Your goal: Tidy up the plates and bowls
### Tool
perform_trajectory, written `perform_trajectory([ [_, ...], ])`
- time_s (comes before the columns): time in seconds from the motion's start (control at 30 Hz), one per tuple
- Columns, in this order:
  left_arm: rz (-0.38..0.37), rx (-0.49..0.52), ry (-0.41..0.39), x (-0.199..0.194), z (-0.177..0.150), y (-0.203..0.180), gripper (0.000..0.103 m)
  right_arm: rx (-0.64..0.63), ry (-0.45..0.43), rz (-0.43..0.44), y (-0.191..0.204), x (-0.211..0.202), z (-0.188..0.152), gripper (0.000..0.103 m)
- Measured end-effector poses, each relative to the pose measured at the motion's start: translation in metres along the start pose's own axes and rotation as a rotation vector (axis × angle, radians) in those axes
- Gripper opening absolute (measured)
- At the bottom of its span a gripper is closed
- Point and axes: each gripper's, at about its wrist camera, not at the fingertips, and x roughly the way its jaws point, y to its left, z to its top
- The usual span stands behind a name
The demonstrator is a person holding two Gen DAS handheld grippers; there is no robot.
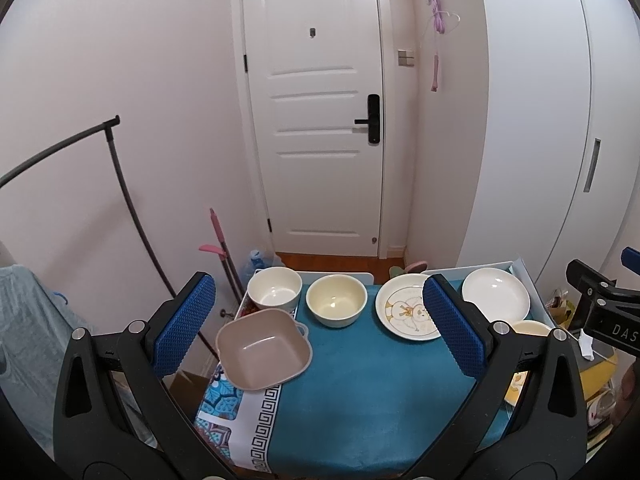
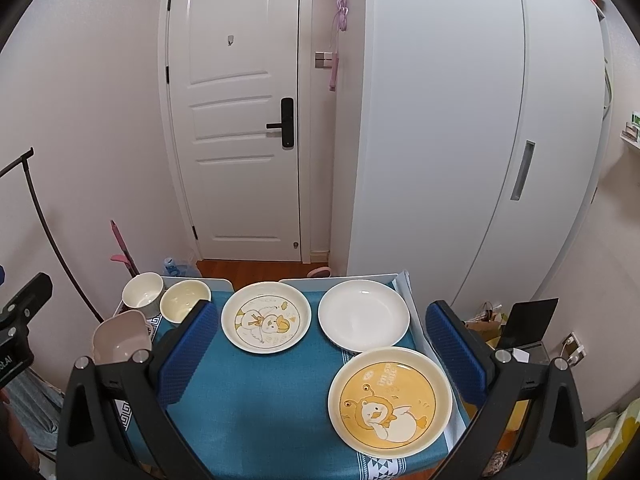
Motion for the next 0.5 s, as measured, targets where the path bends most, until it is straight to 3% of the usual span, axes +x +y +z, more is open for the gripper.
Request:
perform_trajectory([
  [0.5,0.008,-0.003,0.005,0.0021,0.0006,0.0016,0.103,-0.004,0.001,0.0,0.0019,-0.0006,-0.0026,0.103],
])
